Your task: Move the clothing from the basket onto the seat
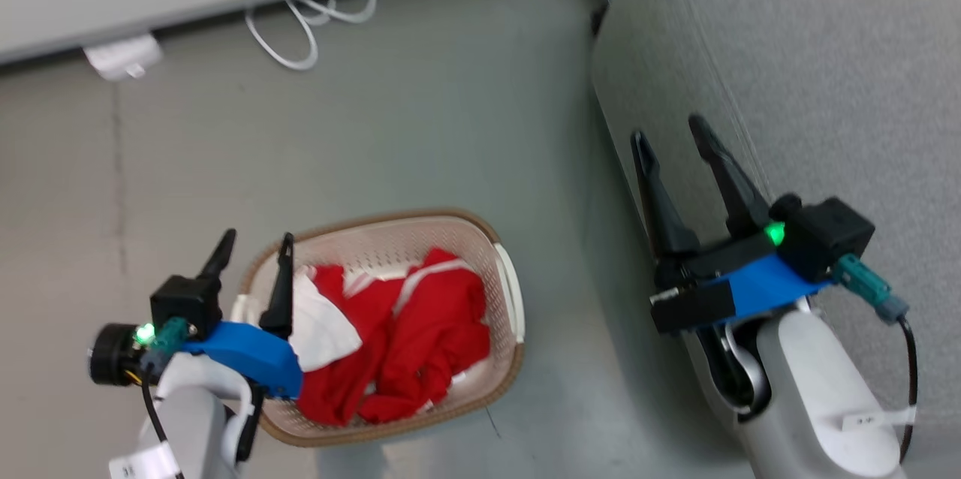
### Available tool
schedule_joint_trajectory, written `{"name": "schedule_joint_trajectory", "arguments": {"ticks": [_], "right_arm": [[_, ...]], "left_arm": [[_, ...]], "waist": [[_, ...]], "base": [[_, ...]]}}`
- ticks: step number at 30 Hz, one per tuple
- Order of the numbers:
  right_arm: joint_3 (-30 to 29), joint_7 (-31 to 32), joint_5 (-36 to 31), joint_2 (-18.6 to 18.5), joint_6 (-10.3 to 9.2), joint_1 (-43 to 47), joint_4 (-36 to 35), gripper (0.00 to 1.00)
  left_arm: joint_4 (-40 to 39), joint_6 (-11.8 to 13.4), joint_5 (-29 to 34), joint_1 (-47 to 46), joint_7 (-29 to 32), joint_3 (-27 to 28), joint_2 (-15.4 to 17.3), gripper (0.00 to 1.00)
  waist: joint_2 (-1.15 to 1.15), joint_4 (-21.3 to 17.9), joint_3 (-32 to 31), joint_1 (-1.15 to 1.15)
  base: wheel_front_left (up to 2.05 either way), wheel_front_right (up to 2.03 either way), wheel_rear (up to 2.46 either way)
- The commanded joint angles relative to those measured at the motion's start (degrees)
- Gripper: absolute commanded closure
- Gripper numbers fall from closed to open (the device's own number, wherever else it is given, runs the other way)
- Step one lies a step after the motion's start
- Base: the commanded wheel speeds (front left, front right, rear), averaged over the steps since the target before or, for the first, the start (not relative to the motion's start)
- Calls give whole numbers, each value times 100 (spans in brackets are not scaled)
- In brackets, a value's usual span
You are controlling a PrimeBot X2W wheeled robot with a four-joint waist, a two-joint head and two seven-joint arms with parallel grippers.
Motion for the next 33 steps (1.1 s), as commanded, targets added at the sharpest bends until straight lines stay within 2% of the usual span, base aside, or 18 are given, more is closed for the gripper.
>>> {"name": "schedule_joint_trajectory", "arguments": {"ticks": [1,8,17,24,33], "right_arm": [[124,-60,77,-15,3,-327,-84,0],[347,-150,221,-7,3,-926,-292,0],[456,-181,574,-9,3,-1284,-633,0],[520,-183,793,-8,3,-1382,-810,0],[694,-184,1031,-10,3,-1383,-893,0]], "left_arm": [[92,-31,69,-270,102,-56,195,0],[482,-79,247,-819,577,-424,680,0],[1160,-92,183,-1661,1036,-893,1030,0],[1667,-90,181,-2044,1453,-1063,1300,0],[2126,220,125,-2201,1918,-957,1547,0]], "waist": [[0,-733,1089,-1],[0,-1092,2035,-1],[0,-1314,2993,-1],[0,-1482,3373,-1],[0,-1704,3577,-1]], "base": [[0,0,0],[0,0,0],[0,0,0],[0,0,0],[0,0,0]]}}
